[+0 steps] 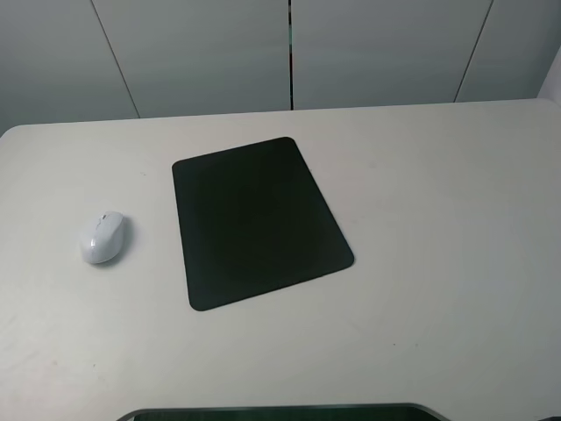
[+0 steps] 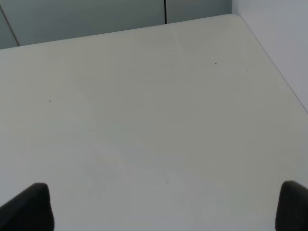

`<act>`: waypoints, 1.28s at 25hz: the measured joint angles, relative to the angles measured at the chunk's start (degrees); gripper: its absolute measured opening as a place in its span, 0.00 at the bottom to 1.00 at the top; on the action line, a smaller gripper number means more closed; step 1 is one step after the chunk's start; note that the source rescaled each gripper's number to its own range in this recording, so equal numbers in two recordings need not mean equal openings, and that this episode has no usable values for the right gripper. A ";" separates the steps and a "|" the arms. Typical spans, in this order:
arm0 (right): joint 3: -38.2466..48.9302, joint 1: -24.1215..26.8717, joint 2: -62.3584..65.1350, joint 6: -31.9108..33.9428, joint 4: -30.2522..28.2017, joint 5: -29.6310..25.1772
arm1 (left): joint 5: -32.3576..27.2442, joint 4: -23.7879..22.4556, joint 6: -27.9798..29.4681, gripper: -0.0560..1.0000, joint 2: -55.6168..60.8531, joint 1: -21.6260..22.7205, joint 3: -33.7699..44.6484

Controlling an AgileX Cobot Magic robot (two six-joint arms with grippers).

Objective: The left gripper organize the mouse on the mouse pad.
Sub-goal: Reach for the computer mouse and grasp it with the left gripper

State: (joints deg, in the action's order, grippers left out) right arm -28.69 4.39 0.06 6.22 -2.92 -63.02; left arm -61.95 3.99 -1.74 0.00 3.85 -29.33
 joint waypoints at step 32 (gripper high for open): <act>0.00 0.00 0.00 0.00 0.00 0.00 | 0.00 0.00 0.00 0.97 0.00 0.00 0.00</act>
State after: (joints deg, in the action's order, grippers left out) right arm -28.69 4.39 0.06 6.22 -2.92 -63.02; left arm -61.95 3.99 -1.74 0.00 3.85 -29.33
